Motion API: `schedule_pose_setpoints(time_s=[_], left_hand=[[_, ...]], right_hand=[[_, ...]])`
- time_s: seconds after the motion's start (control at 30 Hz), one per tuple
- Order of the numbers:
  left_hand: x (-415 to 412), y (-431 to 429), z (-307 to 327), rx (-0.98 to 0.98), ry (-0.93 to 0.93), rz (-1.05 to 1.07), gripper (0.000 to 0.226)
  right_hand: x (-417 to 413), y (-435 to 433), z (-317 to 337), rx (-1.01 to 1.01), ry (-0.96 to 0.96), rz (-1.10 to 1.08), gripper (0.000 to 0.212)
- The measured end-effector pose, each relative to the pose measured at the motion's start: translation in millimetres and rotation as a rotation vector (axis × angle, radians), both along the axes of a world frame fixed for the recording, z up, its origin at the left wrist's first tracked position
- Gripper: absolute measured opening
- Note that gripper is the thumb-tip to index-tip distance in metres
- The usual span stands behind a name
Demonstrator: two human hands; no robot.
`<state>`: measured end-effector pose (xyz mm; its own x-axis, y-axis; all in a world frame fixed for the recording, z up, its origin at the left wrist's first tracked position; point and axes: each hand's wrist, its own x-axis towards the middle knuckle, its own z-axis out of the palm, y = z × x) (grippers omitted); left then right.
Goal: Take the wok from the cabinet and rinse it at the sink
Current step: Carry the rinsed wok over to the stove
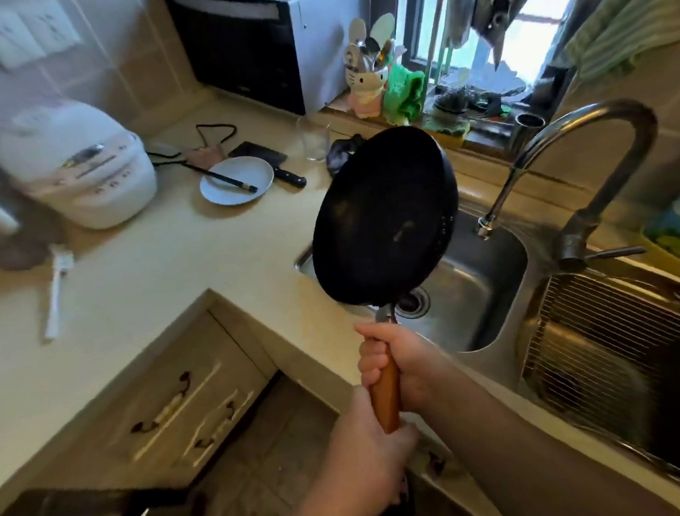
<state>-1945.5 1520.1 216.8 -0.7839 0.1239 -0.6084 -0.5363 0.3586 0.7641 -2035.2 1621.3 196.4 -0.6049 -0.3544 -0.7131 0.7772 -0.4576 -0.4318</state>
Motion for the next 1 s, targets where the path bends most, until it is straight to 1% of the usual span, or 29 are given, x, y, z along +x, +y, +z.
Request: schedule_pose_setpoints(time_s=[0.03,0.13,0.2,0.23,0.27,0.33,0.4,0.47,0.5,0.57,0.63,0.73,0.8,0.87,1.0], left_hand=[[6,-1,1,0.127,-0.049,0.066,0.032],[24,-11,4,0.608,-0.236,0.343,0.022],[35,-22,9,0.806,-0.268,0.44,0.02],[41,-28,10,0.838,-0.242,0.451,0.019],[48,-36,9,0.824,-0.21,0.46,0.02],[61,-55,10,0.722,-0.137,0.469,0.031],[74,-77,12,0.607,-0.075,0.467,0.041],[90,-101,10,0.421,-0.025,0.509,0.039],[100,-113,10,0.335,-0.001,0.532,0.037],[127,-135,9,0.256,0.038,0.553,0.032],[161,-156,9,0.232,0.093,0.566,0.029],[214,-187,7,0.131,0.162,0.618,0.024],[249,-203,6,0.102,0.196,0.659,0.024],[284,-218,4,0.083,0.216,0.713,0.025],[349,-248,4,0.031,0.246,0.89,0.022]], right_hand=[[3,-3,-1,-0.043,0.035,0.027,0.039],[12,-18,4,-0.18,0.131,0.125,0.034],[18,-34,8,-0.264,0.168,0.189,0.03],[22,-43,10,-0.297,0.175,0.219,0.029],[27,-54,12,-0.318,0.172,0.247,0.028],[36,-76,18,-0.301,0.173,0.303,0.027],[48,-99,25,-0.169,0.204,0.359,0.019],[64,-128,32,0.01,0.218,0.382,0.011],[74,-143,34,0.07,0.198,0.385,0.012],[96,-176,34,0.148,0.134,0.402,0.015],[123,-209,30,0.203,0.093,0.436,0.023],[169,-251,22,0.219,0.099,0.525,0.035],[201,-275,18,0.198,0.121,0.597,0.042],[236,-302,18,0.173,0.139,0.657,0.042],[305,-354,26,0.158,0.173,0.785,0.035]])
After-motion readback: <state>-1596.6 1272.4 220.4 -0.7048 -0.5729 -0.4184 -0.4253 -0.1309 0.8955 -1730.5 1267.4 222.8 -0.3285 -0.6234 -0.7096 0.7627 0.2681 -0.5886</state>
